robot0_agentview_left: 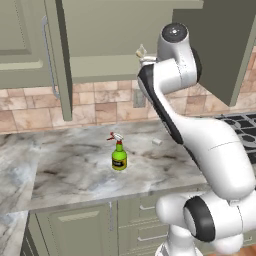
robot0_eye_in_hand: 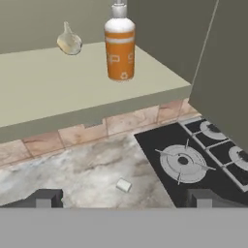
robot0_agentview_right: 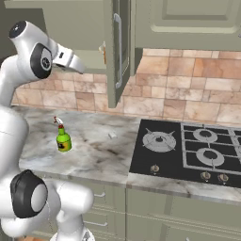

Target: Pick the soap dispenser and spray from the cabinet and place them on the counter.

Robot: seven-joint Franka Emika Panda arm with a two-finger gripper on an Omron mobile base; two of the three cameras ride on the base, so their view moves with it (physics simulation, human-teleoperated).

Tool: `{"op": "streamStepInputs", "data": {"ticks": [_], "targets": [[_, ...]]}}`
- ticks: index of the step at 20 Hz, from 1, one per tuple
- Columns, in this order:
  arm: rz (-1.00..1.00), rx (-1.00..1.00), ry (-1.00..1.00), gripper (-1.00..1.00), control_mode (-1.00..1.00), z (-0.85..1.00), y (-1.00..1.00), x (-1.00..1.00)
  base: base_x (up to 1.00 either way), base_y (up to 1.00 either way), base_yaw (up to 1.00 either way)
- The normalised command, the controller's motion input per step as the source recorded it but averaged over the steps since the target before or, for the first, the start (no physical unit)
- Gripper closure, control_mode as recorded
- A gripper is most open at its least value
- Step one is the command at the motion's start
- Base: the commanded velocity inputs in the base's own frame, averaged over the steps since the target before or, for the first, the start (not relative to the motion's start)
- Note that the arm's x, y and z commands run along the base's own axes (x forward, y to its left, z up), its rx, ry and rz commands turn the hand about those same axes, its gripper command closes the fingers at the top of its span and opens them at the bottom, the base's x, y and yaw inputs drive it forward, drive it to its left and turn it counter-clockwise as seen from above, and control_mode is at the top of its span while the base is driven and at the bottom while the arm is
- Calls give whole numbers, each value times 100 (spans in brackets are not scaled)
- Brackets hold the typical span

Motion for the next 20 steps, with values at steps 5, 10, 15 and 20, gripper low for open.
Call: {"op": "streamStepInputs", "data": {"ticks": [5,10,15,20], "targets": [[-3,-4,3,-100,-100,26,-15,40,0,0,0],[0,0,1,-100,-100,22,-26,39,0,0,0],[0,0,0,-100,-100,13,-26,31,0,0,0],[0,0,0,-100,-100,2,-20,28,0,0,0]]}}
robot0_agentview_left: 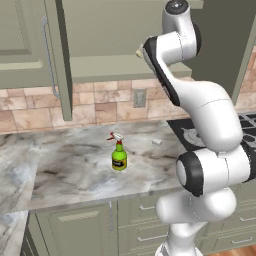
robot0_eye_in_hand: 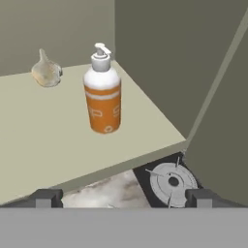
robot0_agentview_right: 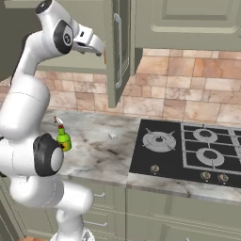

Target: Pick the soap dispenser and spray from the cabinet and place them on the counter.

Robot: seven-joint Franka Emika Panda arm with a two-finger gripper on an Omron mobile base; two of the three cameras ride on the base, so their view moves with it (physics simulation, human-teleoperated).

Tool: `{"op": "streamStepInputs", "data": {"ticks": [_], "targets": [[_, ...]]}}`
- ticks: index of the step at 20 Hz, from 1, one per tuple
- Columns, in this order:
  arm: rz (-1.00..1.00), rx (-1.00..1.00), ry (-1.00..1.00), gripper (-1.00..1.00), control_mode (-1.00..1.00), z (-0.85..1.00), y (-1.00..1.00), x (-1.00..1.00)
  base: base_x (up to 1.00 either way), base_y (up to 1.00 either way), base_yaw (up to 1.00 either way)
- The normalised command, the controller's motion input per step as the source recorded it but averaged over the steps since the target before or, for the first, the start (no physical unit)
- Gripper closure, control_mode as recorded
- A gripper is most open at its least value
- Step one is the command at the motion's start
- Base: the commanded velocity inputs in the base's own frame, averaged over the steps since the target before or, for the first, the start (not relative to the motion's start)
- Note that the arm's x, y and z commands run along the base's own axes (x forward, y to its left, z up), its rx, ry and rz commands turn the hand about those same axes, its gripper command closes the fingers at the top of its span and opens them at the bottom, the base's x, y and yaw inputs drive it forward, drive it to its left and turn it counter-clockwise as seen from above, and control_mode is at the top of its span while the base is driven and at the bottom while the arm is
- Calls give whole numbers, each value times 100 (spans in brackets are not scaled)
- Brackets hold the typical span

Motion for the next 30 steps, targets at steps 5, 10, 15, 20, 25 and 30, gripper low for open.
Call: {"op": "streamStepInputs", "data": {"ticks": [5,10,15,20,25,30], "targets": [[0,0,0,-100,-100,2,-14,21,0,0,0],[0,0,0,-100,-100,0,-1,2,0,0,0],[0,0,-1,-100,-100,0,0,29,0,0,0],[0,0,-3,-100,-100,0,-3,26,0,0,0],[0,0,-3,-100,-100,0,-12,8,0,0,0],[0,0,-2,-100,-100,0,-13,2,0,0,0]]}}
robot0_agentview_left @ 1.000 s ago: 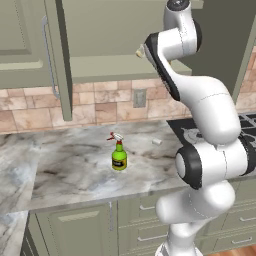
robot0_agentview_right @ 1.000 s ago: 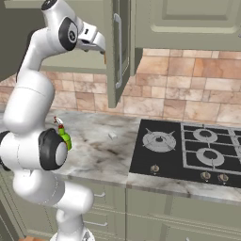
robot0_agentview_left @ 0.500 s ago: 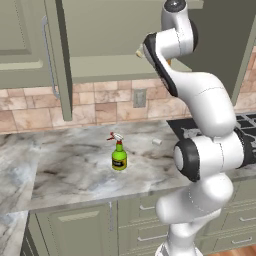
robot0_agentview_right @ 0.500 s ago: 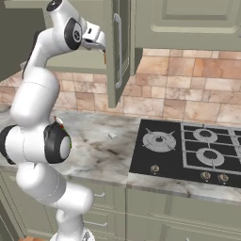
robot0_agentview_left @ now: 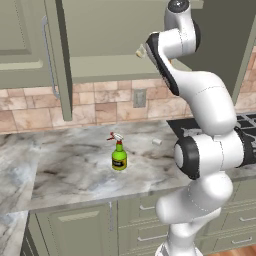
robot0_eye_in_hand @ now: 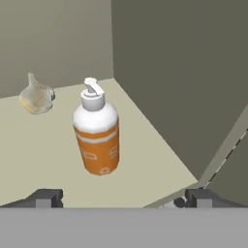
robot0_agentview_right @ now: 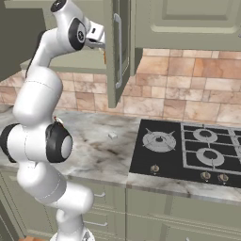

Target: Pick the soap dispenser and spray from the cabinet and place them on the counter.

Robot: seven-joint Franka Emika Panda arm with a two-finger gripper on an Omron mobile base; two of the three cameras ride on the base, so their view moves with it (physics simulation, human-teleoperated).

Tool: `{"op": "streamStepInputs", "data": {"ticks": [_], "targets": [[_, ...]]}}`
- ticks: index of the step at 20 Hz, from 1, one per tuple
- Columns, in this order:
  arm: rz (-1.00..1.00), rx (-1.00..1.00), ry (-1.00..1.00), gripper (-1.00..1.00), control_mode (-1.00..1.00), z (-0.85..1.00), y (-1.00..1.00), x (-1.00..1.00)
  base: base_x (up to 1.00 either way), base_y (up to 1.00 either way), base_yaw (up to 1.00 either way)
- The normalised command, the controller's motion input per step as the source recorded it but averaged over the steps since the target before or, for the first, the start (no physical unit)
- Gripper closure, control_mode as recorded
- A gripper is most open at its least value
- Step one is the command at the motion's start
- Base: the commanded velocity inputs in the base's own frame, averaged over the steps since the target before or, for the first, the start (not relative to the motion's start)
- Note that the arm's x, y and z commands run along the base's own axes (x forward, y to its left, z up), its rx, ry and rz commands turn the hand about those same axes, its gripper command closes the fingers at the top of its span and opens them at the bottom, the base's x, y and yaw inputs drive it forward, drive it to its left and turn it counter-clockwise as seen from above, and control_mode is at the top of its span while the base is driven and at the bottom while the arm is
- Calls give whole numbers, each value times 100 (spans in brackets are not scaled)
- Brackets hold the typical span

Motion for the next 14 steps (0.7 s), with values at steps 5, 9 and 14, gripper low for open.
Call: {"op": "streamStepInputs", "data": {"ticks": [5,9,14], "targets": [[0,0,0,-100,-100,0,-1,1,0,0,0],[0,0,0,-100,-100,0,0,12,0,0,0],[0,0,0,-100,-100,0,0,15,0,0,0]]}}
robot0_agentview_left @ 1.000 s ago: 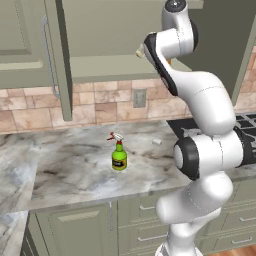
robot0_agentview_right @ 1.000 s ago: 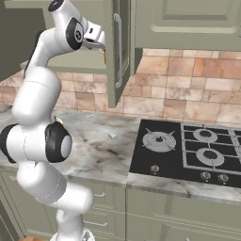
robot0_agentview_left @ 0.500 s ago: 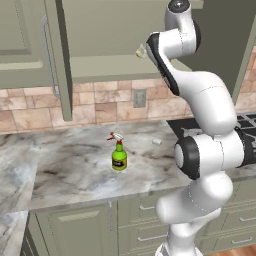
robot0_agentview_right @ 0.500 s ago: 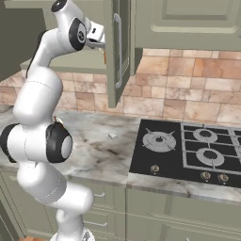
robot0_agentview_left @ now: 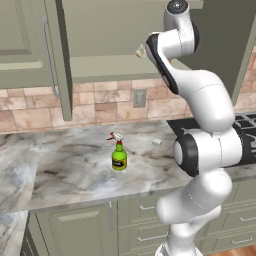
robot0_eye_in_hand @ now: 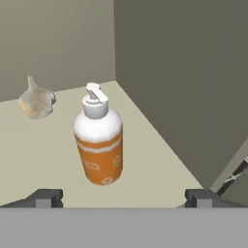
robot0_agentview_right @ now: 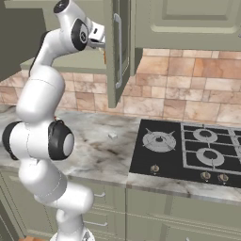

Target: Pick the soap dispenser and spray from the cabinet and place them on the counter.

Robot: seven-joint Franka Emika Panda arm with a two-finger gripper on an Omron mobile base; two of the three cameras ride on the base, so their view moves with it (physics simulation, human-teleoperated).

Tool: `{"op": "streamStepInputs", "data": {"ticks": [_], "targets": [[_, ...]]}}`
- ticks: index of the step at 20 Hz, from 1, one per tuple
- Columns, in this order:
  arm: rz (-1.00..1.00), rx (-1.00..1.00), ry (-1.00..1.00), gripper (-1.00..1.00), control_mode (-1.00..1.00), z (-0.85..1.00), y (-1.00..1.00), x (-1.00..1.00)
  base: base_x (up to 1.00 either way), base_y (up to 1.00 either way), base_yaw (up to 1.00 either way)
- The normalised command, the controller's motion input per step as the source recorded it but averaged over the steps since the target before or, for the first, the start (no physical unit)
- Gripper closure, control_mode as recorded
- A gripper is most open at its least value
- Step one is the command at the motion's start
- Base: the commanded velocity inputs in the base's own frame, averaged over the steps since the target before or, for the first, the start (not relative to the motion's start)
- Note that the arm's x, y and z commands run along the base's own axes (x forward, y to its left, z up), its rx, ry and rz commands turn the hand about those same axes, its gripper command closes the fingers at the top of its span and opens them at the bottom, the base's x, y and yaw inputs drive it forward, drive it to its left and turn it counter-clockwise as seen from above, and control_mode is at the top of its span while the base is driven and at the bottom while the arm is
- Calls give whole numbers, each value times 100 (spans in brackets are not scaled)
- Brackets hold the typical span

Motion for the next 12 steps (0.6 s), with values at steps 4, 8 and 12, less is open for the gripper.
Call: {"op": "streamStepInputs", "data": {"ticks": [4,8,12], "targets": [[0,0,0,-100,-100,0,0,13,0,0,0],[0,0,0,-100,-100,-1,0,7,0,0,0],[0,0,0,-100,-100,-3,0,6,0,0,0]]}}
